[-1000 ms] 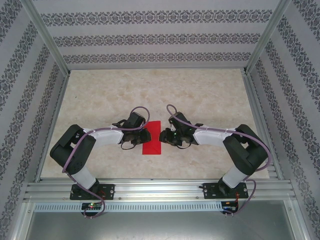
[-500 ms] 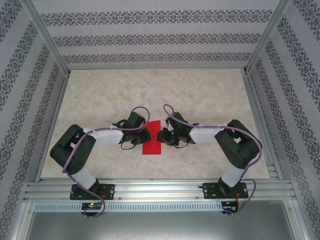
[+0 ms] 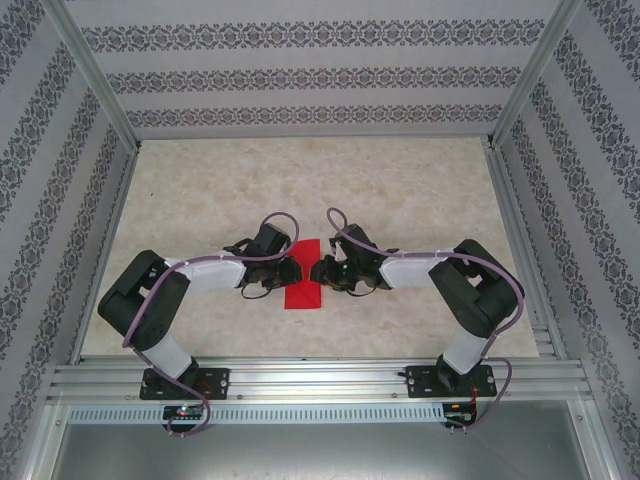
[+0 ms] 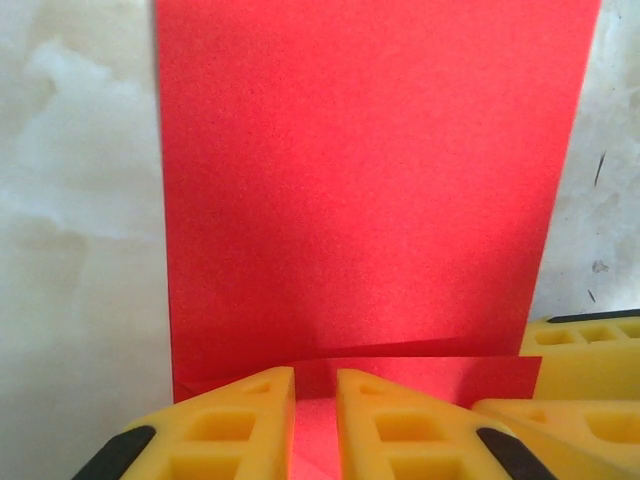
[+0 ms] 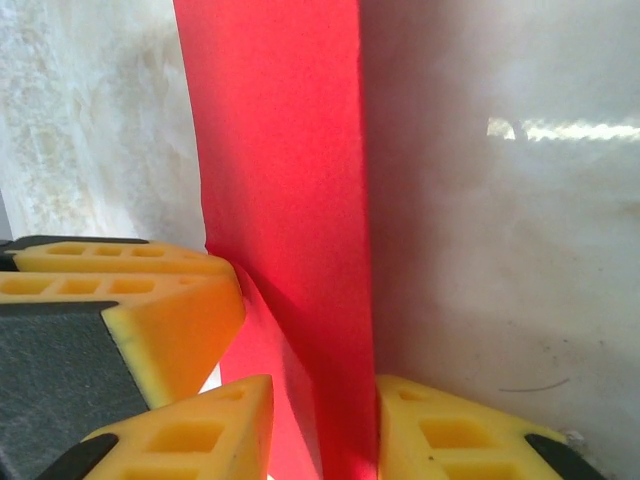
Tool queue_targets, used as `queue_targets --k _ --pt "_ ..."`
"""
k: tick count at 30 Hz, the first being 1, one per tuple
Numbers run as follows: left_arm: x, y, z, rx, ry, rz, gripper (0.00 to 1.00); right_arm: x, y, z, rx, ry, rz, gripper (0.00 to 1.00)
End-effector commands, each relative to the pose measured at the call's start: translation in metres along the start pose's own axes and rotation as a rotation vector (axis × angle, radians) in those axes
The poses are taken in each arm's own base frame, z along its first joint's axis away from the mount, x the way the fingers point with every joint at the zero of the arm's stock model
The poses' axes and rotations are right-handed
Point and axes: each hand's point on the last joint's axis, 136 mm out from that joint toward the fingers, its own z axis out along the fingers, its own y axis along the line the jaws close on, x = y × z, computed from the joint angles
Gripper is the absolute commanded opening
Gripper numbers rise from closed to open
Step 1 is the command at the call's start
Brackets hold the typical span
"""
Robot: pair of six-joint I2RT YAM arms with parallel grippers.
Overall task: Fold a paper plane with a square sheet of paper (pick it up from the middle)
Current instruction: Turn over the paper at the center of the table.
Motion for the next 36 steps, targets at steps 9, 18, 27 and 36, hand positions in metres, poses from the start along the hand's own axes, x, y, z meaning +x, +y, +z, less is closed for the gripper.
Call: queue_targets --k 9,18,27,36 --pt "-0.001 -0.013 -0.011 0.051 -0.012 -0.010 0.20 0.007 0.008 0.008 -0.085 0.016 -0.030 0.28" --pt "-0.007 -0.025 -0.029 0.081 -0.051 -0.001 0.21 0.007 0.010 0.003 -0.088 0.011 -0.043 0.15" --pt "-0.017 -0.018 -0.076 0.029 -0.185 0.014 0.25 0.001 0.020 -0.027 -0.021 -0.021 -0.098 0.08" --pt "-0.020 0.009 -0.104 -0.047 -0.282 -0.038 0.26 -0.011 -0.004 -0.120 0.457 -0.106 -0.217 0.07"
